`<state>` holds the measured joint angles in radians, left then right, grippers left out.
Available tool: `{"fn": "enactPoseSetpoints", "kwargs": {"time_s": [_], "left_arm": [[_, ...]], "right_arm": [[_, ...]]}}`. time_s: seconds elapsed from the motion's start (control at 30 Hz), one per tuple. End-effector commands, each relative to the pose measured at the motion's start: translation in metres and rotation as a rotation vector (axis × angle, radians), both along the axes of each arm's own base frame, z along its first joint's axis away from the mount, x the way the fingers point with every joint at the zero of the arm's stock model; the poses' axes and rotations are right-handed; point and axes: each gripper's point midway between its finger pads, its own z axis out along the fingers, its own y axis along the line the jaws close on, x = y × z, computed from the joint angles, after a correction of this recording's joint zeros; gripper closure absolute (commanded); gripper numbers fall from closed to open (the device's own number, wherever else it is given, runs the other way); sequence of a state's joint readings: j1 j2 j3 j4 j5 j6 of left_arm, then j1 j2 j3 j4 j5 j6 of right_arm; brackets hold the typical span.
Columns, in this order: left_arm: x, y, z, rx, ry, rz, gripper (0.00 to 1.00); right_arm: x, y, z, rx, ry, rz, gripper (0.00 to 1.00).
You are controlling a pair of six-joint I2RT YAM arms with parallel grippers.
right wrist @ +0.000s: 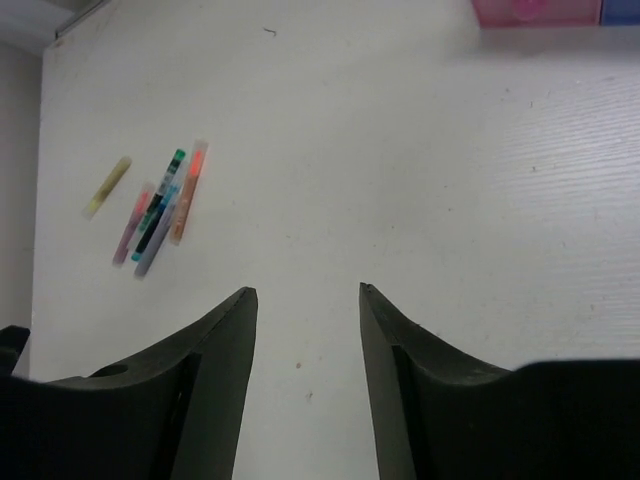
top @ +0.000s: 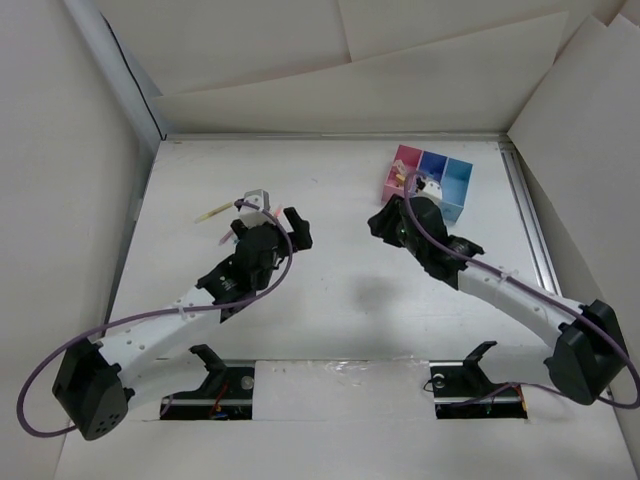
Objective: Sort the stationery into containers
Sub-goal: Pick up the pen from the center of the board.
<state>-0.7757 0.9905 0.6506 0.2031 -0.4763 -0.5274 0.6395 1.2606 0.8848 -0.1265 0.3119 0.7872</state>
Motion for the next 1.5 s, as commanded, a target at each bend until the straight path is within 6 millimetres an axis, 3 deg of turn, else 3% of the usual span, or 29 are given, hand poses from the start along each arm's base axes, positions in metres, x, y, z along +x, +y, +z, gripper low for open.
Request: {"fn": "enactPoseSetpoints", "kwargs": {"time_s": [0.0, 0.13, 0.17, 0.27, 0.3, 0.33, 0.37, 0.43, 0.53, 0.67, 0.77, 0.97, 1.3, 1.47], "left_arm": [[0.008, 0.030, -0.017, 0.059, 0.078, 0.153, 0.00], [0.019, 0.043, -0.026, 0.125, 0.121, 0.244, 0.00], [0.025, 0.042, -0.031, 0.135, 0.146, 0.240, 0.00], [0.040, 0.031, -0.042, 0.131, 0.172, 0.200, 0.04], [0.047, 0.034, -0.050, 0.115, 0.202, 0.182, 0.17], [0.052, 0.037, -0.052, 0.109, 0.214, 0.187, 0.40], [0.058, 0.041, -0.063, 0.118, 0.240, 0.196, 0.56], [0.072, 0.050, -0.066, 0.092, 0.261, 0.209, 0.66], [0.093, 0.060, -0.077, 0.097, 0.311, 0.227, 0.59], [0.107, 0.056, -0.091, 0.155, 0.350, 0.225, 0.58], [0.114, 0.054, -0.109, 0.193, 0.397, 0.221, 0.65], [0.119, 0.063, -0.135, 0.230, 0.467, 0.238, 0.68], [0.130, 0.065, -0.144, 0.230, 0.483, 0.237, 0.69], [0.131, 0.069, -0.158, 0.247, 0.518, 0.245, 0.70]], "right_arm": [[0.000, -0.008, 0.015, 0.022, -0.069, -0.031, 0.48], [-0.004, -0.008, 0.018, 0.046, -0.091, -0.022, 0.70], [-0.005, -0.006, 0.018, 0.049, -0.088, -0.012, 0.88], [-0.009, -0.008, 0.021, 0.053, -0.099, 0.000, 1.00], [-0.011, -0.009, 0.020, 0.053, -0.099, 0.000, 1.00], [-0.012, -0.010, 0.023, 0.058, -0.107, 0.000, 1.00], [-0.011, -0.012, 0.027, 0.052, -0.119, -0.006, 1.00], [-0.012, -0.017, 0.026, 0.053, -0.122, -0.017, 1.00], [-0.014, -0.016, 0.033, 0.069, -0.135, -0.006, 0.94], [-0.014, -0.021, 0.033, 0.070, -0.137, -0.015, 0.89], [-0.015, -0.021, 0.036, 0.075, -0.144, -0.016, 0.81], [-0.016, -0.020, 0.036, 0.078, -0.142, -0.007, 0.71], [-0.014, -0.021, 0.033, 0.075, -0.133, -0.008, 0.71], [-0.015, -0.019, 0.032, 0.078, -0.131, 0.000, 0.69]]}}
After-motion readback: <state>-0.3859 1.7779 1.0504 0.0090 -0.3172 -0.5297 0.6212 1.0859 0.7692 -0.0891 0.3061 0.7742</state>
